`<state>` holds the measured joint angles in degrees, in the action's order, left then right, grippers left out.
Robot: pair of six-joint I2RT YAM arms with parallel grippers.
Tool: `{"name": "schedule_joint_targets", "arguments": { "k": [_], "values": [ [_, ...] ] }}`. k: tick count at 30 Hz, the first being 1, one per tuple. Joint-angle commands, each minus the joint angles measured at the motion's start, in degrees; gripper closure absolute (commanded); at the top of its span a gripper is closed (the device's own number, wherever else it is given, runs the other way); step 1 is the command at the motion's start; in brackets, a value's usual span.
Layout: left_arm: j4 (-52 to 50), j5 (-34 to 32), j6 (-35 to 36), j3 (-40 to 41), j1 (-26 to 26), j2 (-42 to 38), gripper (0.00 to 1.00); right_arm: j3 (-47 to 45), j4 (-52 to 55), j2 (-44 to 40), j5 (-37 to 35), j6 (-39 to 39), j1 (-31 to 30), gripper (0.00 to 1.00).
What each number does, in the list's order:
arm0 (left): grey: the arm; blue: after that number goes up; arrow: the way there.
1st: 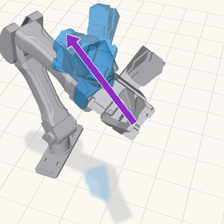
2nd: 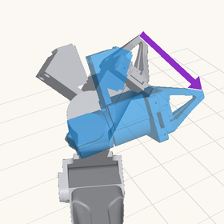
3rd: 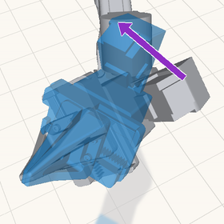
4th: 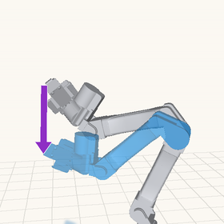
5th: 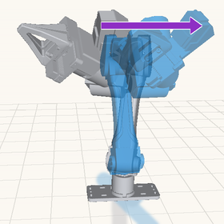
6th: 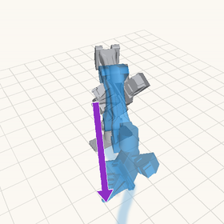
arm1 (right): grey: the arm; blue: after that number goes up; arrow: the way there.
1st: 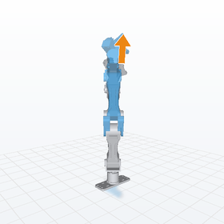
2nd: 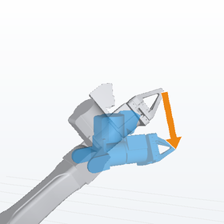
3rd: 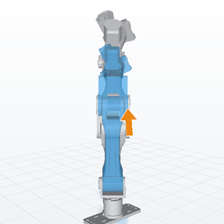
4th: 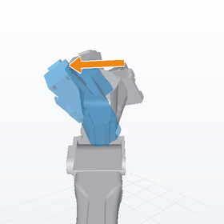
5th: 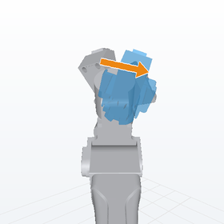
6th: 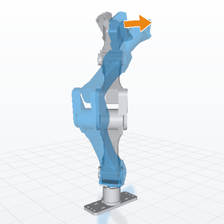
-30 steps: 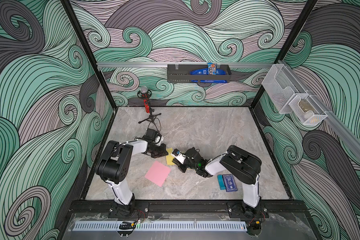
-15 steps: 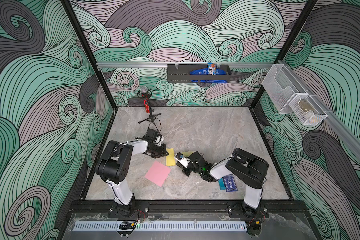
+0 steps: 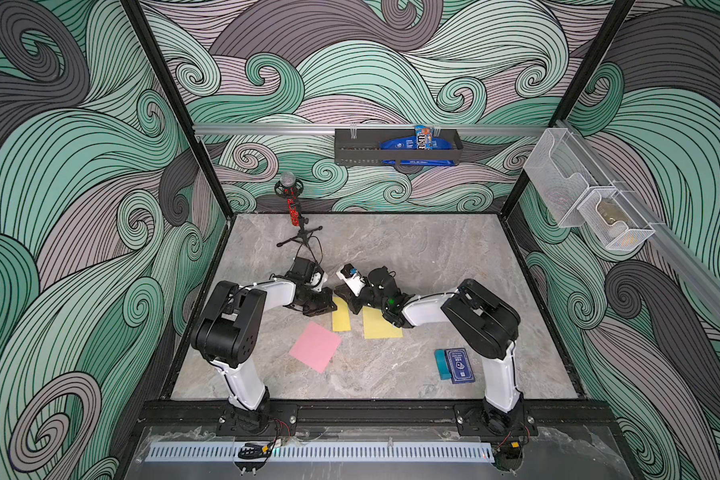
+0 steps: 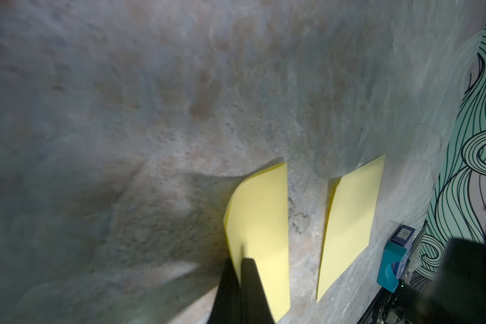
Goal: Fold the square paper along the opposite sides
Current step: Smooth out the paper at the center of the board.
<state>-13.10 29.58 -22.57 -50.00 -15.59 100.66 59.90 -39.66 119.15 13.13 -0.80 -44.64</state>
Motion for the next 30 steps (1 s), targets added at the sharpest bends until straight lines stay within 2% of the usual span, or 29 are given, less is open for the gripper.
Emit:
{"name": "schedule_joint_targets", "arguments": {
  "k": [1,16,30],
  "values": [
    [-2.5,-1.3,0.2,1.1,-0.5,1.1,1.0,1.3,4.2,3.1,1.3,-1.0,0.7,0.85],
    [-2.5,-1.2,0.2,1.1,-0.5,1.0,1.0,-6.1,-2.9,5.4,-7.4,0.9,2.1,0.9],
    [-2.8,-1.9,0.1,1.2,-0.5,0.8,1.0,-4.9,0.2,5.5,-13.2,1.3,2.4,0.89]
  ]
}}
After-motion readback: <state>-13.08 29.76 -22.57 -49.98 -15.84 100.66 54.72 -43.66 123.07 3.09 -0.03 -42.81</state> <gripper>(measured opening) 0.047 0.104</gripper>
